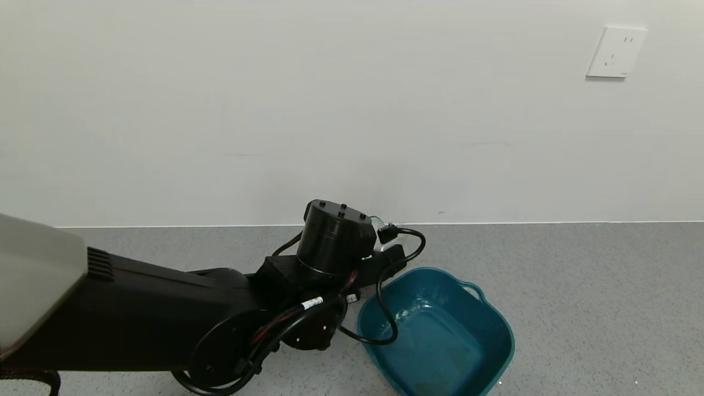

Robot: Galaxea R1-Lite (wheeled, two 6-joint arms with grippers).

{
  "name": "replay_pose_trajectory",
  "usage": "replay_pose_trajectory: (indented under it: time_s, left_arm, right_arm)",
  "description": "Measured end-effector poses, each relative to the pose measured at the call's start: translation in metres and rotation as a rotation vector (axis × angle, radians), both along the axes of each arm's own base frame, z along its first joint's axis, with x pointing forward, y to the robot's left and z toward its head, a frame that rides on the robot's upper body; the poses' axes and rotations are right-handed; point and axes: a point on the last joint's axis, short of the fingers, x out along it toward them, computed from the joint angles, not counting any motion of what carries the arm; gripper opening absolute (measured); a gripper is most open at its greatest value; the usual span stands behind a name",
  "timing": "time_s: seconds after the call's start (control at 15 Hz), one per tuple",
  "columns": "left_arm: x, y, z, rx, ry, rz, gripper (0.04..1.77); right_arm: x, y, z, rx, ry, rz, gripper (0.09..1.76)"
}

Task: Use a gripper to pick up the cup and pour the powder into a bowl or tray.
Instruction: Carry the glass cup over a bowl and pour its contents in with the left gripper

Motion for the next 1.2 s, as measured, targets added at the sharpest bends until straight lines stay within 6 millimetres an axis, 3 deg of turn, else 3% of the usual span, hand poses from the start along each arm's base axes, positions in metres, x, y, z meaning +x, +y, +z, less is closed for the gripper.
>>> replay_pose_trajectory:
  time_s: [1.2]
  left_arm:
    - [-0.004, -0.025, -0.004, 0.416, -0.055, -0.169, 1.25]
  right_arm:
    - [0.000, 0.000, 0.000, 0.000, 0.000, 0.000, 1.71]
